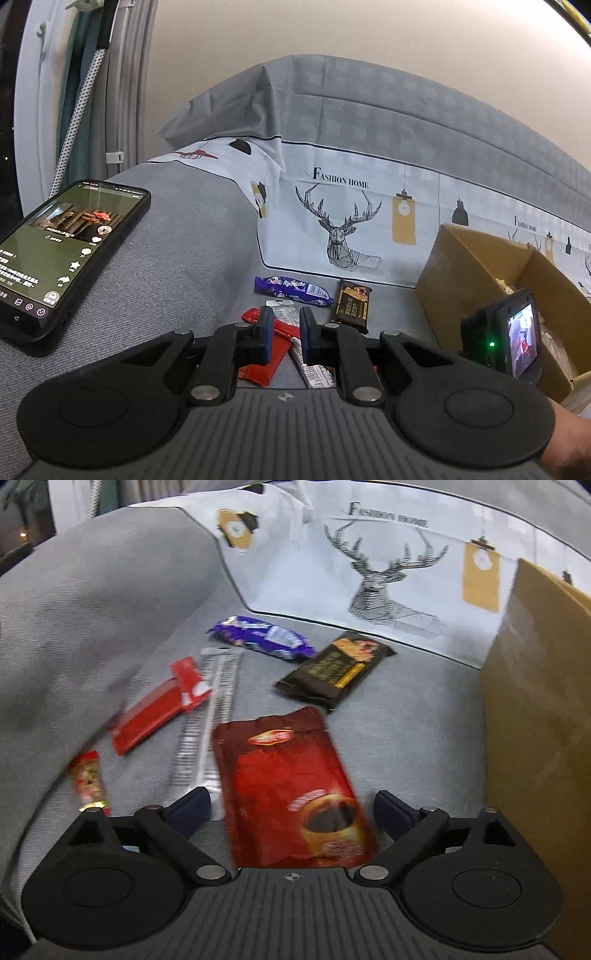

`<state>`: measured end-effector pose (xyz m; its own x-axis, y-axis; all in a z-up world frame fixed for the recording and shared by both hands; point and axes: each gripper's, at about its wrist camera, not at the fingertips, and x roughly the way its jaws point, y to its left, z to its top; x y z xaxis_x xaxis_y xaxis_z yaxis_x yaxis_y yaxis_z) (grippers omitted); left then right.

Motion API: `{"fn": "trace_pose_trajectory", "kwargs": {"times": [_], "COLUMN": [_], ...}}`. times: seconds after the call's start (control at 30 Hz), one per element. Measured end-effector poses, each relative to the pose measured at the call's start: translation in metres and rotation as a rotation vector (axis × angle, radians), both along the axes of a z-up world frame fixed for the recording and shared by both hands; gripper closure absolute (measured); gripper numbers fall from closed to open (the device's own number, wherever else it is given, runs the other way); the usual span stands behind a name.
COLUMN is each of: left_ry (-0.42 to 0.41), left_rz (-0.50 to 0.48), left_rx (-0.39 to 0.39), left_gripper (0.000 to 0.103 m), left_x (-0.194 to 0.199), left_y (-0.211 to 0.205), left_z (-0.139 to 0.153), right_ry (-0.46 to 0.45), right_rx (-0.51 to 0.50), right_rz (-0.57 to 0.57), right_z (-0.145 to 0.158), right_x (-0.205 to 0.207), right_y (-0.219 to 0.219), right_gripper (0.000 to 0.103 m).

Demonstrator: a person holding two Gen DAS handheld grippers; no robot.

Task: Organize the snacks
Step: 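Grasp the red coffee pouch with the right tool, then grasp the red wrapper packet with the left tool while the right tool holds the coffee pouch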

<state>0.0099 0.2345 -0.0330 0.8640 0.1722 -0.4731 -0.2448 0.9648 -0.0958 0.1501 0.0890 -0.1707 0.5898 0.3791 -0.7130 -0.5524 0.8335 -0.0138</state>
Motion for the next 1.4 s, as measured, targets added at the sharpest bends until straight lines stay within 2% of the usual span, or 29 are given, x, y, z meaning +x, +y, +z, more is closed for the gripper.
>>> {"fn": "trace_pose_trajectory", "kwargs": {"times": [0.1, 0.23, 0.3, 0.4, 0.57, 0.83, 0.97, 1.07, 1.17, 1.23, 1.33, 1.4], "left_ry": [0.0, -0.003, -0.002, 0.0, 0.001, 0.023, 0.035, 0.061, 0.114, 0.164, 0.261, 0.341], "left_rz": [-0.008, -0.009, -0.008, -0.007, -0.016, -0.015, -0.038, -0.049, -0.054, -0.04, -0.026, -0.008], "left_rx": [0.003, 0.001, 0.0, -0.002, -0.007, -0.063, -0.057, -0.049, -0.049, -0.041, 0.021, 0.104], "left_gripper": [0.087, 0.087, 0.087, 0.087, 0.087, 0.087, 0.087, 0.087, 0.085, 0.08, 0.08, 0.067], "left_x": [0.001, 0.0, 0.0, 0.0, -0.002, -0.002, -0.001, 0.006, 0.02, 0.033, 0.054, 0.07], "left_y": [-0.001, -0.002, -0.001, -0.001, -0.001, 0.005, 0.001, -0.003, -0.006, -0.009, -0.019, -0.029], "left_z": [0.0, 0.0, -0.001, -0.001, 0.0, 0.0, -0.001, -0.005, -0.012, -0.018, -0.032, -0.043], "right_ry": [0.005, -0.02, -0.017, -0.024, -0.033, 0.046, 0.069, 0.095, 0.112, 0.073, 0.04, 0.05], "right_rx": [0.007, 0.007, 0.021, 0.036, 0.067, 0.043, 0.089, 0.122, 0.11, 0.086, 0.044, 0.035], "right_rz": [0.002, 0.036, 0.038, 0.024, 0.014, 0.027, 0.042, 0.028, 0.028, 0.056, 0.08, 0.074], "right_z": [0.0, 0.004, 0.008, 0.015, 0.034, 0.049, 0.061, 0.056, 0.044, 0.04, 0.033, 0.027], "right_x": [0.003, -0.005, -0.006, -0.01, -0.023, -0.062, -0.088, -0.106, -0.115, -0.118, -0.114, -0.108], "right_y": [-0.004, -0.004, -0.008, -0.013, -0.023, -0.048, -0.075, -0.092, -0.093, -0.087, -0.08, -0.078], "right_gripper": [0.011, 0.035, 0.044, 0.051, 0.052, 0.052, 0.051, 0.051, 0.051, 0.051, 0.051, 0.051]}}
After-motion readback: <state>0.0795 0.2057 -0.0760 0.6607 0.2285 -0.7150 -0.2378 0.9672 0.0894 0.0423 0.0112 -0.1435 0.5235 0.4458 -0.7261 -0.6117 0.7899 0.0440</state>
